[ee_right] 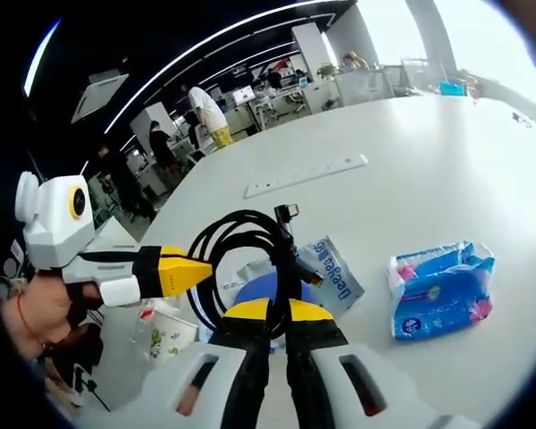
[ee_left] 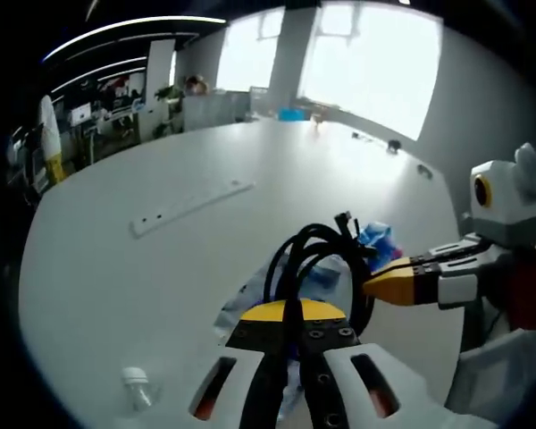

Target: Arrange the tabletop items into an orderly group along one side of the table until the central work area is clear of visible clutter.

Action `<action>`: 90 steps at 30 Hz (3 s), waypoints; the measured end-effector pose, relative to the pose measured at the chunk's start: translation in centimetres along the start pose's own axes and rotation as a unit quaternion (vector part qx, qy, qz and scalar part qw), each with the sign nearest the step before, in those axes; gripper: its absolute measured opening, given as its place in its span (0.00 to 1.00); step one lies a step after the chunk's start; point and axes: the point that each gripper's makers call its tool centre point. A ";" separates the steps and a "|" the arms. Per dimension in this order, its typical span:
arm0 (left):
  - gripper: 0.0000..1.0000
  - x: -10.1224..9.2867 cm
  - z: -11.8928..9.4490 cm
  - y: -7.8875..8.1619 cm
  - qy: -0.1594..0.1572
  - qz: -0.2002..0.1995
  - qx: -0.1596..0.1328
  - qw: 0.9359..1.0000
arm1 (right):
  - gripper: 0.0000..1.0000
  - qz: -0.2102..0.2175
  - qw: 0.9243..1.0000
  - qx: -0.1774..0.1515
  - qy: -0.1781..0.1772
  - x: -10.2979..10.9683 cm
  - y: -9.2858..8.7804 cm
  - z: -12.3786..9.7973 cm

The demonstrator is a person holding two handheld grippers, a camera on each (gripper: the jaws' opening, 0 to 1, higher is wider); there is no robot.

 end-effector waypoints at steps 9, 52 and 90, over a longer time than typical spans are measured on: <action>0.00 -2.5 0.0 0.9 -0.005 0.003 -0.007 1.000 | 0.02 -0.005 1.000 -0.011 0.001 -1.3 0.6 -2.2; 0.00 -12.6 2.4 1.2 -0.025 -0.007 -0.015 1.000 | 0.02 -0.005 1.000 -0.007 -0.004 -8.4 -0.2 -9.8; 0.00 -17.3 5.5 -3.2 -0.030 -0.061 0.019 0.997 | 0.02 0.017 0.997 0.075 0.016 -13.0 -4.9 -11.9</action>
Point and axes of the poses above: the point that each gripper's makers call its tool centre point, and the gripper's own axes: z roughly forward along the fingers, x roughly to its left, y roughly out of its top, and after that the axes turned 3 degrees about -z, right-handed
